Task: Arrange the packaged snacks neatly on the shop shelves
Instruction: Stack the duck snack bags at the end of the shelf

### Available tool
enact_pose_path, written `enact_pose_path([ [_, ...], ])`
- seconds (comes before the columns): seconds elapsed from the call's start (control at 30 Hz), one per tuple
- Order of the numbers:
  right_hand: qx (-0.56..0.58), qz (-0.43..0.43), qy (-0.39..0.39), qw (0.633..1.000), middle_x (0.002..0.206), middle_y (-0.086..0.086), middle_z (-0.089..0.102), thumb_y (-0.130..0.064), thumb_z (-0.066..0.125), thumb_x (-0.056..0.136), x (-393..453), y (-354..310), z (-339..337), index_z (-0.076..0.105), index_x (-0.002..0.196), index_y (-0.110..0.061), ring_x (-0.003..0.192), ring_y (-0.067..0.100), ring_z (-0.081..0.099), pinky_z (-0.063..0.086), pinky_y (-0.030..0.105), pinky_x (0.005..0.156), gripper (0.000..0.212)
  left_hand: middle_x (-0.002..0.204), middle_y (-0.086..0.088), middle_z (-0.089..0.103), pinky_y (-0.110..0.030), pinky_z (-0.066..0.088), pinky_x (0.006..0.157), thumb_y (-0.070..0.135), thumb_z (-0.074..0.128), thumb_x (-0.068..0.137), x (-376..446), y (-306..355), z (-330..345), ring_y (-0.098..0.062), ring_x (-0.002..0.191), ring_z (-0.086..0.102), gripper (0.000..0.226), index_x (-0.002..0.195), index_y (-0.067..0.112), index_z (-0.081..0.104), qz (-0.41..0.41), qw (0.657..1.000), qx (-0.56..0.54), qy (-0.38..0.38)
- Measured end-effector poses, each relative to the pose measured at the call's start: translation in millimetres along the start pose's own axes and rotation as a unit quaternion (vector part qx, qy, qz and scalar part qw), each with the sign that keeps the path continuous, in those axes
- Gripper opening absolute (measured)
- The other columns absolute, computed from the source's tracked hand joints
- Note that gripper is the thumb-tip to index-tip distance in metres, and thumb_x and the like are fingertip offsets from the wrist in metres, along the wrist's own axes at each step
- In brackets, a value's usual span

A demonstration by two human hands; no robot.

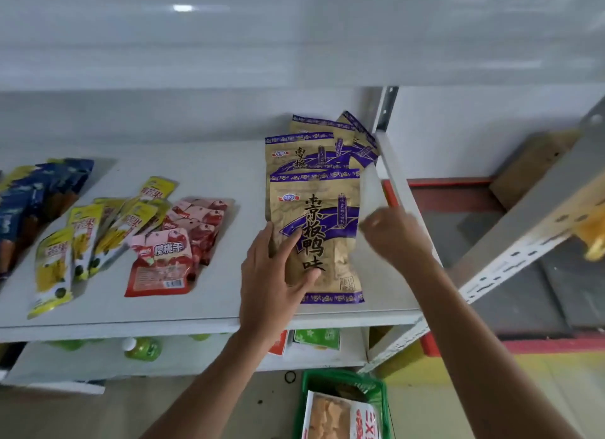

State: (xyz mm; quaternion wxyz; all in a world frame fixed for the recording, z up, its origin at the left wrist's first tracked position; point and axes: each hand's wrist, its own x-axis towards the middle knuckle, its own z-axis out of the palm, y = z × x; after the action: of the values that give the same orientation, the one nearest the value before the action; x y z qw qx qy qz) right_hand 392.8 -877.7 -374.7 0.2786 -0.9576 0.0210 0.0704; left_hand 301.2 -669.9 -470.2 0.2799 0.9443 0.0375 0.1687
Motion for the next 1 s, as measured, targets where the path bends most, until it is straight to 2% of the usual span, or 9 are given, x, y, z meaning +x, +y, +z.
enact_pose_path([
  [0.1, 0.105, 0.057, 0.142, 0.983, 0.075, 0.005, 0.059, -0.02, 0.046, 0.097, 59.6, -23.3, 4.7, 0.064, 0.085, -0.008, 0.065, 0.022, 0.055, 0.041, 0.031, 0.061, 0.025, 0.165, -0.001, 0.032, -0.058, 0.034, 0.119, 0.08, 0.052, 0.091, 0.2, -3.6, 4.3, -0.023, 0.153, 0.03, 0.076, 0.155, 0.041, 0.04, 0.012, 0.999, 0.023, 0.025],
  [0.3, 0.295, 0.12, 0.029, 0.947, 0.092, 0.003, 0.073, -0.04, 0.072, 0.096, 166.6, -30.0, 31.1, 0.06, 0.094, -0.017, 0.074, 0.018, 0.068, 0.053, 0.031, 0.064, 0.026, 0.168, 0.004, 0.029, -0.05, 0.037, 0.119, 0.079, 0.056, 0.09, 1.7, -5.1, 9.1, -0.017, 0.155, 0.026, 0.075, 0.155, 0.047, 0.039, -0.018, 0.999, -0.028, 0.037],
  [0.4, 0.368, 0.111, -0.005, 0.923, 0.103, 0.007, 0.073, -0.023, 0.079, 0.091, 193.8, -29.2, 39.8, 0.059, 0.098, -0.016, 0.093, 0.027, 0.075, 0.062, 0.044, 0.089, 0.023, 0.166, 0.005, 0.03, -0.054, 0.042, 0.115, 0.08, 0.057, 0.089, 2.6, -6.8, 7.7, -0.017, 0.154, 0.028, 0.076, 0.155, 0.048, 0.037, -0.022, 0.998, -0.047, 0.037],
  [0.47, 0.353, 0.11, 0.007, 0.929, 0.103, 0.006, 0.069, -0.014, 0.071, 0.094, 198.7, -31.1, 44.7, 0.054, 0.088, -0.02, 0.107, 0.033, 0.072, 0.058, 0.048, 0.098, 0.02, 0.165, 0.004, 0.032, -0.055, 0.045, 0.112, 0.08, 0.057, 0.089, 4.0, -6.5, 8.1, -0.018, 0.153, 0.03, 0.076, 0.155, 0.048, 0.038, -0.026, 0.998, -0.047, 0.037],
  [0.57, 0.306, 0.03, 0.085, 0.948, 0.095, 0.004, 0.07, -0.017, 0.061, 0.099, 192.1, -49.5, 35.1, 0.061, 0.098, -0.016, 0.093, 0.027, 0.073, 0.061, 0.041, 0.078, 0.002, 0.165, 0.005, 0.031, -0.055, 0.045, 0.112, 0.079, 0.058, 0.089, 4.6, -7.5, 8.3, -0.017, 0.153, 0.029, 0.075, 0.154, 0.049, 0.038, -0.029, 0.998, -0.048, 0.041],
  [0.67, 0.303, -0.014, 0.232, 0.924, 0.1, 0.004, 0.063, -0.023, 0.044, 0.101, 184.0, -71.3, -7.8, 0.054, 0.112, -0.012, 0.09, 0.029, 0.062, 0.046, 0.034, 0.072, 0.019, 0.165, 0.004, 0.031, -0.056, 0.046, 0.111, 0.079, 0.057, 0.089, 5.9, -11.2, 9.8, -0.017, 0.153, 0.03, 0.075, 0.154, 0.048, 0.038, -0.023, 0.998, -0.048, 0.04],
  [0.77, 0.331, 0.024, 0.324, 0.886, 0.097, 0.007, 0.063, -0.028, 0.032, 0.083, 174.2, -91.2, -47.1, 0.05, 0.11, -0.017, 0.089, 0.035, 0.059, 0.045, 0.036, 0.074, 0.034, 0.166, 0.003, 0.03, -0.056, 0.045, 0.113, 0.079, 0.054, 0.091, 6.8, -12.1, 13.1, -0.017, 0.153, 0.03, 0.073, 0.155, 0.047, 0.037, -0.025, 0.998, -0.029, 0.043],
  [0.9, 0.259, -0.018, 0.377, 0.889, 0.112, 0.017, 0.067, -0.03, 0.037, 0.098, 124.2, -93.4, -63.1, 0.054, 0.124, -0.014, 0.107, 0.039, 0.059, 0.047, 0.042, 0.086, 0.035, 0.171, -0.001, 0.023, -0.05, 0.034, 0.121, 0.079, 0.043, 0.095, 5.1, -12.6, 15.9, -0.022, 0.158, 0.021, 0.074, 0.159, 0.044, 0.031, -0.02, 0.999, 0.005, 0.042],
  [1.0, 0.217, -0.056, 0.421, 0.879, 0.111, 0.024, 0.069, -0.018, 0.047, 0.098, 76.9, -85.0, -63.5, 0.059, 0.117, -0.002, 0.106, 0.044, 0.058, 0.041, 0.044, 0.079, 0.028, 0.172, -0.004, 0.023, -0.051, 0.03, 0.123, 0.079, 0.039, 0.095, 5.7, -11.7, 15.3, -0.027, 0.158, 0.021, 0.075, 0.16, 0.042, 0.031, -0.038, 0.998, 0.027, 0.028],
])
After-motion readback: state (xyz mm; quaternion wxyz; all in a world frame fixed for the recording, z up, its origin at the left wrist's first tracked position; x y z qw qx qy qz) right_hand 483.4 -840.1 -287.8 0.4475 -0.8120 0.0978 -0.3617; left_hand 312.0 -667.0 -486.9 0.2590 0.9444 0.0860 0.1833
